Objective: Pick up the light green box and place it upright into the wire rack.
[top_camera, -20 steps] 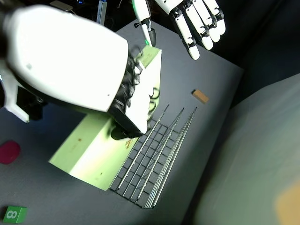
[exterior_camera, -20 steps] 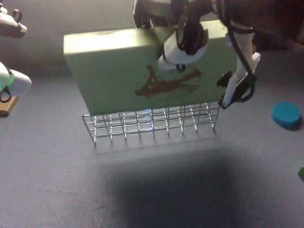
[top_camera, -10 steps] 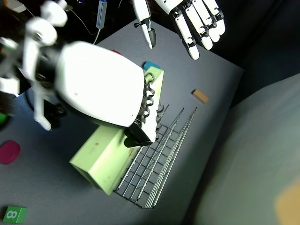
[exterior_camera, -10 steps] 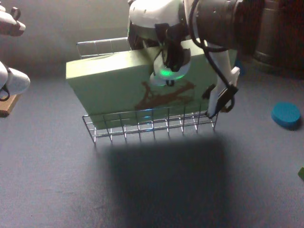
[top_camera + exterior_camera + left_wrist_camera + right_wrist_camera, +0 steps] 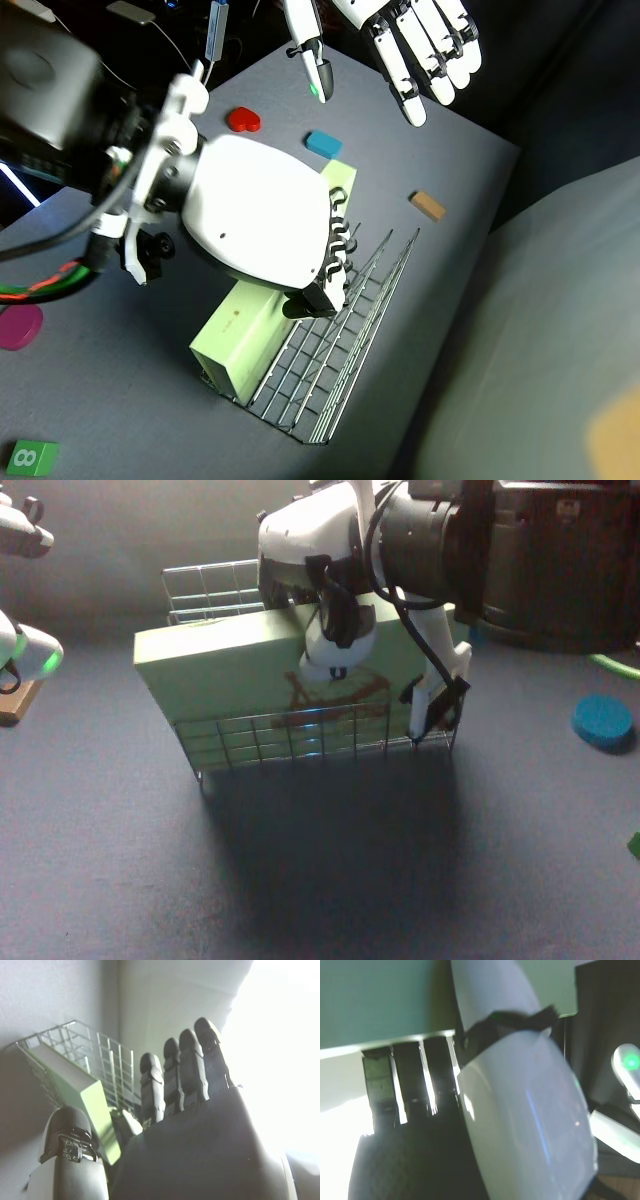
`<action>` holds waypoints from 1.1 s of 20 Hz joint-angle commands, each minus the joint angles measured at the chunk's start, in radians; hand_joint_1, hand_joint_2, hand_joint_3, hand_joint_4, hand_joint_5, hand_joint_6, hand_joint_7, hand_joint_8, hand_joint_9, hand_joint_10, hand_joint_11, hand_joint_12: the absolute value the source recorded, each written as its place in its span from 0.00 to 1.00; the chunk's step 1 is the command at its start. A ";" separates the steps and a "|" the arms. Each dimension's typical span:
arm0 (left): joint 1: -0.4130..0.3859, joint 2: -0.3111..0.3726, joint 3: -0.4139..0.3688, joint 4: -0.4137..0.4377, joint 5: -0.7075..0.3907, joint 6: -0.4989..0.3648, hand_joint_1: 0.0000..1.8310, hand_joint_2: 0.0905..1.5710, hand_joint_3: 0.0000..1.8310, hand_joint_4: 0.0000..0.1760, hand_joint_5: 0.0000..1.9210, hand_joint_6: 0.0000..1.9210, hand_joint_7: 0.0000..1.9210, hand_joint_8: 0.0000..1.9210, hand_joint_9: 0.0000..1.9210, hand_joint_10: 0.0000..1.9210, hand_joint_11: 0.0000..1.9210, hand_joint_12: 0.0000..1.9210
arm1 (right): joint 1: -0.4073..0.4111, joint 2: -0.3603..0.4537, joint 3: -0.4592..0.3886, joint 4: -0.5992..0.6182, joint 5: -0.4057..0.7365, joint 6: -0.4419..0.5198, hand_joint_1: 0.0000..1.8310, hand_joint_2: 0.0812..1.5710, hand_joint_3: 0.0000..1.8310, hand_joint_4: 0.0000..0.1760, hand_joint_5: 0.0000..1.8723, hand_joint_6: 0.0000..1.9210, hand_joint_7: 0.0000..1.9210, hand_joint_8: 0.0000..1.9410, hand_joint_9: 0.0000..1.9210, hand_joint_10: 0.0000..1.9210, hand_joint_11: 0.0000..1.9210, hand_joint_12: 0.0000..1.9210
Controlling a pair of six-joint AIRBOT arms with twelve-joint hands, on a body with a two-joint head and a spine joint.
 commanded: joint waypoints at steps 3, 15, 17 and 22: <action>-0.012 0.002 -0.004 0.075 -0.042 0.005 0.10 0.75 0.00 0.45 0.13 0.00 0.09 0.00 0.06 0.00 0.00 0.21 | 0.001 -0.001 0.010 -0.056 -0.049 0.014 0.66 0.74 0.00 0.00 0.44 0.57 0.48 0.66 0.42 0.56 0.38 0.73; -0.012 0.002 -0.005 0.075 -0.035 0.005 0.10 0.75 0.00 0.45 0.13 0.00 0.09 0.00 0.06 0.00 0.00 0.20 | -0.011 0.003 0.013 -0.048 -0.045 0.016 0.74 0.74 0.00 0.00 0.40 0.58 0.44 0.65 0.42 0.75 0.38 0.74; -0.012 0.002 -0.005 0.075 -0.034 0.005 0.10 0.75 0.00 0.45 0.13 0.00 0.09 0.00 0.07 0.00 0.00 0.20 | -0.013 0.005 0.013 -0.048 -0.045 0.014 0.74 0.74 0.00 0.00 0.40 0.58 0.44 0.64 0.42 0.75 0.38 0.74; -0.013 0.002 -0.008 0.075 -0.033 0.004 0.10 0.75 0.00 0.45 0.13 0.00 0.09 0.00 0.07 0.00 0.00 0.20 | -0.015 0.009 0.012 -0.048 -0.046 0.010 0.74 0.74 0.00 0.00 0.39 0.58 0.45 0.64 0.42 0.75 0.38 0.74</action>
